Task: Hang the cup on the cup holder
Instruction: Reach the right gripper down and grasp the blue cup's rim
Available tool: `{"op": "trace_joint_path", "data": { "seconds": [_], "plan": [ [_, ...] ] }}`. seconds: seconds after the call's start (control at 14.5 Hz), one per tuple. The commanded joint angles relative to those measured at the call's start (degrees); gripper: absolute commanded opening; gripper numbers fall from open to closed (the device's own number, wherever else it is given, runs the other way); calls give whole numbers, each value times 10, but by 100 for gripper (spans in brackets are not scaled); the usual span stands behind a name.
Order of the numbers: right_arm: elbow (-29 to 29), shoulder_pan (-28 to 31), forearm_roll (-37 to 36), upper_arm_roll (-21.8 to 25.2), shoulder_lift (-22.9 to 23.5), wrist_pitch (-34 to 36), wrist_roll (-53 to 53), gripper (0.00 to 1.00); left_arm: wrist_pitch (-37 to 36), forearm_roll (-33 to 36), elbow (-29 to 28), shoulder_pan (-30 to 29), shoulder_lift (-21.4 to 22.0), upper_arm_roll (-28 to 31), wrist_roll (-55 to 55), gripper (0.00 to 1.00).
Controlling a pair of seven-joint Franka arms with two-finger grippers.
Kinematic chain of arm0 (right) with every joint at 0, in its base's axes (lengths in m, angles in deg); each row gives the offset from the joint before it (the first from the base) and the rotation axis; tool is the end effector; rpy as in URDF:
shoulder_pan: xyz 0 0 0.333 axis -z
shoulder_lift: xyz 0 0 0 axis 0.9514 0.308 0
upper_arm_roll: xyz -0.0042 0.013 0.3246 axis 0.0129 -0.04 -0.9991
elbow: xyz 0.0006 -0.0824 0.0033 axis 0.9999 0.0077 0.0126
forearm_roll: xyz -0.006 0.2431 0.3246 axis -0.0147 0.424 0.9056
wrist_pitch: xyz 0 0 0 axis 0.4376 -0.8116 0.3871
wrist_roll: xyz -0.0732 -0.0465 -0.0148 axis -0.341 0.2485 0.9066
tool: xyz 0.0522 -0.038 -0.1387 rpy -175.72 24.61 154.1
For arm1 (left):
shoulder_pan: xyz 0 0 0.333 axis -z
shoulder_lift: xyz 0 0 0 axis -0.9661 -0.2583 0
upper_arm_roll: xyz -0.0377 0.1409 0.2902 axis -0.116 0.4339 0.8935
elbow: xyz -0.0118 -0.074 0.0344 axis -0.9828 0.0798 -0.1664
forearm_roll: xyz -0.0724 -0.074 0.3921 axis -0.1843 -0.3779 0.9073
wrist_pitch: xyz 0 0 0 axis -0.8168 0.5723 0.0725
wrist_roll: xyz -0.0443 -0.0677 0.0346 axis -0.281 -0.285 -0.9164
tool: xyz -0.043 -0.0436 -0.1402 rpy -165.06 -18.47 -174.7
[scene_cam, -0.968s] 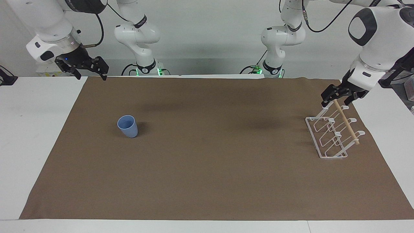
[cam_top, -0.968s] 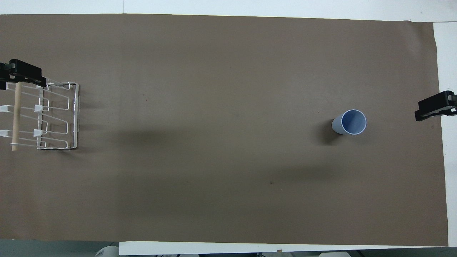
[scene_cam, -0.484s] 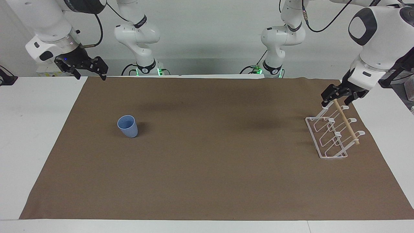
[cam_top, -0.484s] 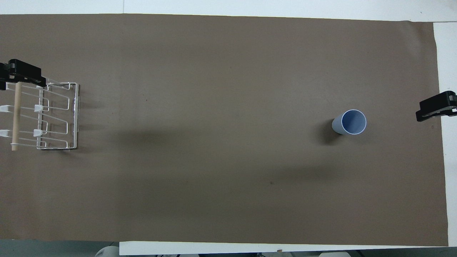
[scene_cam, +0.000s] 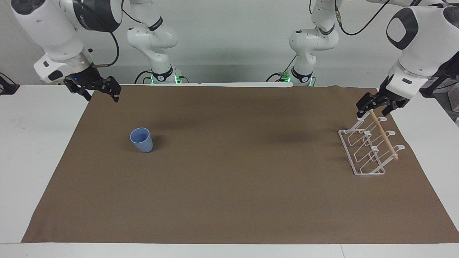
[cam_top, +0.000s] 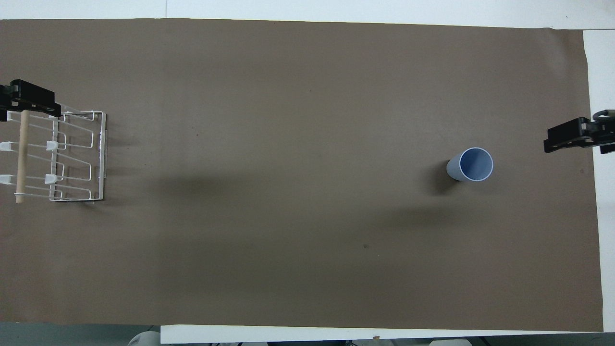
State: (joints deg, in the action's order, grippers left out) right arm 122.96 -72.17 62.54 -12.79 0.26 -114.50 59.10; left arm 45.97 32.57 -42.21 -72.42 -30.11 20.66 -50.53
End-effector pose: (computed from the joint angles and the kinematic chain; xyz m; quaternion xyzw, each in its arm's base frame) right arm 0.5475 -0.0490 0.5271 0.9988 -0.0230 -0.0431 0.0100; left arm 0.5901 -0.0395 0.5559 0.9999 -0.0106 0.0000 0.0064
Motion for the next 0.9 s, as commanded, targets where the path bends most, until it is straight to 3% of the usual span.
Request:
{"op": "trace_joint_path", "data": {
  "seconds": [0.0, 0.41, 0.62, 0.83],
  "plan": [
    [126, -3, 10, -5, -22, -105, 9, 100, -9, 8, -10, 2, 13, -1, -5, 100],
    [233, -13, 16, -5, 17, -272, 61, 92, -8, 8, -11, 2, 14, -1, -5, 100],
    [238, -15, 19, -5, 26, -287, 64, 87, -8, 8, -11, 2, 14, -1, -5, 100],
    [240, -13, 19, -5, 41, -305, 79, 73, -6, 8, -11, 2, 13, -1, -5, 100]
  ]
}}
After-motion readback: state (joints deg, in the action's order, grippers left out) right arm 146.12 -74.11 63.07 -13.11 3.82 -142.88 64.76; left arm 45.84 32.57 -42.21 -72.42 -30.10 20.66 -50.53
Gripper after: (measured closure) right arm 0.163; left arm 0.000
